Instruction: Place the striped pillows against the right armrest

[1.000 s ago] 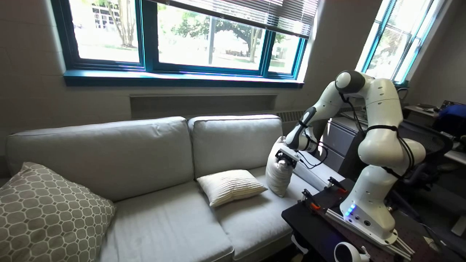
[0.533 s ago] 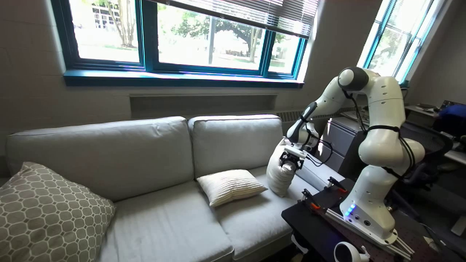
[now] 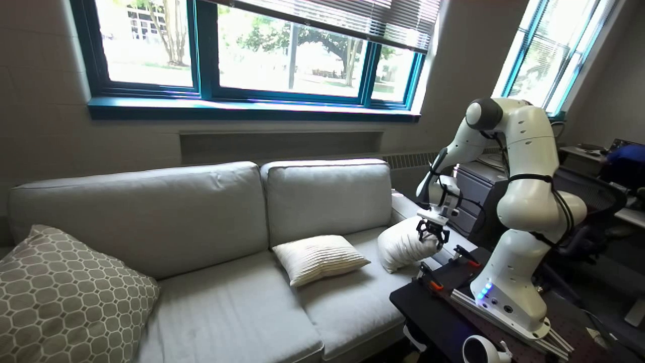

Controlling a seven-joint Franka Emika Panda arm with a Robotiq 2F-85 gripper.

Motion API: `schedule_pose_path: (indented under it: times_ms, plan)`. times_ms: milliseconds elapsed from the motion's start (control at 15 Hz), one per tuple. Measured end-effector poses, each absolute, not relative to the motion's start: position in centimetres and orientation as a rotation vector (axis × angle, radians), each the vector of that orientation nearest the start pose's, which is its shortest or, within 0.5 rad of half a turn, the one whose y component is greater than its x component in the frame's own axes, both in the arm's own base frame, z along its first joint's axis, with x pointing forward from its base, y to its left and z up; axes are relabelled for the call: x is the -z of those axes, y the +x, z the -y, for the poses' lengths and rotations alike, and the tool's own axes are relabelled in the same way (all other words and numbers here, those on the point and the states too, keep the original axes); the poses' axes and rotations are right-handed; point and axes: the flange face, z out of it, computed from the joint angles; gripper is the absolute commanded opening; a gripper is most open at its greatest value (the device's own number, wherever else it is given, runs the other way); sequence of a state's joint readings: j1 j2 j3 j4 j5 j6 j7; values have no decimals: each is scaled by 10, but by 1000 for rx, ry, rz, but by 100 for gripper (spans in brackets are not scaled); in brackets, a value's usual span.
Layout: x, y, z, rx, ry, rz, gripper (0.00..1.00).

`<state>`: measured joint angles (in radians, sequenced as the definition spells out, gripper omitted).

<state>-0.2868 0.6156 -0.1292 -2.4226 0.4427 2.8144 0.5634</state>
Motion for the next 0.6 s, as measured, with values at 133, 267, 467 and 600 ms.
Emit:
schedule_pose_path:
  times_ms: [133,267,467,600]
  plan:
    - [-47,368,216,-327,-2354,-2067,100]
    - [-46,362,221,-337,-2341,-2090,100]
    - [-50,363,222,-310,-2341,-2098,100]
    - [-64,369,221,-195,-2344,-2084,100]
